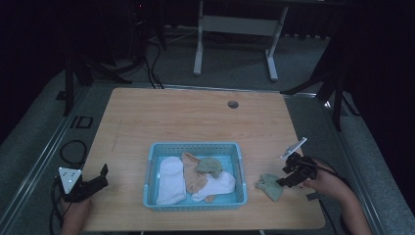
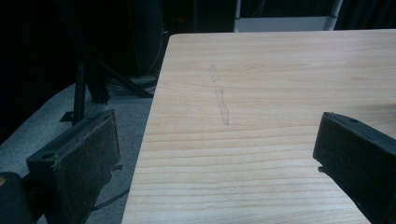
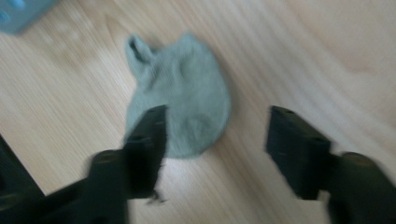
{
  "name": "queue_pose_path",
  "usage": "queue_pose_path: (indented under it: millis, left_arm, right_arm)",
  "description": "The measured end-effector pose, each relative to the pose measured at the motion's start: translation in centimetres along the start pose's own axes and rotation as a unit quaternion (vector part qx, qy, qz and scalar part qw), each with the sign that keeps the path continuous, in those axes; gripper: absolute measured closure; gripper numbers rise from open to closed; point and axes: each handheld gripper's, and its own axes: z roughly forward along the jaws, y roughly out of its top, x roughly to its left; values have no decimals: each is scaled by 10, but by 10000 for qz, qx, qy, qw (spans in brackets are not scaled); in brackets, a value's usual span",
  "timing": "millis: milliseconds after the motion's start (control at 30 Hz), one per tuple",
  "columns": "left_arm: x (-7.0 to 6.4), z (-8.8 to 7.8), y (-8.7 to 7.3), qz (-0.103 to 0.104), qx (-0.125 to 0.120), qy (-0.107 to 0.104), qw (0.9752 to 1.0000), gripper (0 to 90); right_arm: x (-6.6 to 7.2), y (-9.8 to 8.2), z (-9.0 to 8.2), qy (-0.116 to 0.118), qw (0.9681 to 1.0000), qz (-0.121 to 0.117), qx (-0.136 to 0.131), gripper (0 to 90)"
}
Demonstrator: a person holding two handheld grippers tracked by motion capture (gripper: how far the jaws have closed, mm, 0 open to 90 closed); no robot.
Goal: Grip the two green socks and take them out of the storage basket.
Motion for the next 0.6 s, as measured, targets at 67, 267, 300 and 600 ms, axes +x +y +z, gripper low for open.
queue_pose_path:
  millis: [67, 267, 300, 600]
  left_arm:
    - [0, 0, 0, 0, 0, 0, 10000, 3]
    - [0, 0, 0, -4, -12, -7, 10000, 3]
    - [0, 0, 0, -15, -8, -9, 10000, 3]
    - [0, 0, 0, -7, -8, -15, 10000, 4]
  right_arm:
    - [1, 2, -3, 19, 10000, -24, -21, 342]
    - [9, 19, -19, -67, 9994, -257, -200, 273]
    - [12, 25, -23, -96, 9992, -310, -232, 272]
    - [27, 49, -32, -140, 9977, -617, -236, 278]
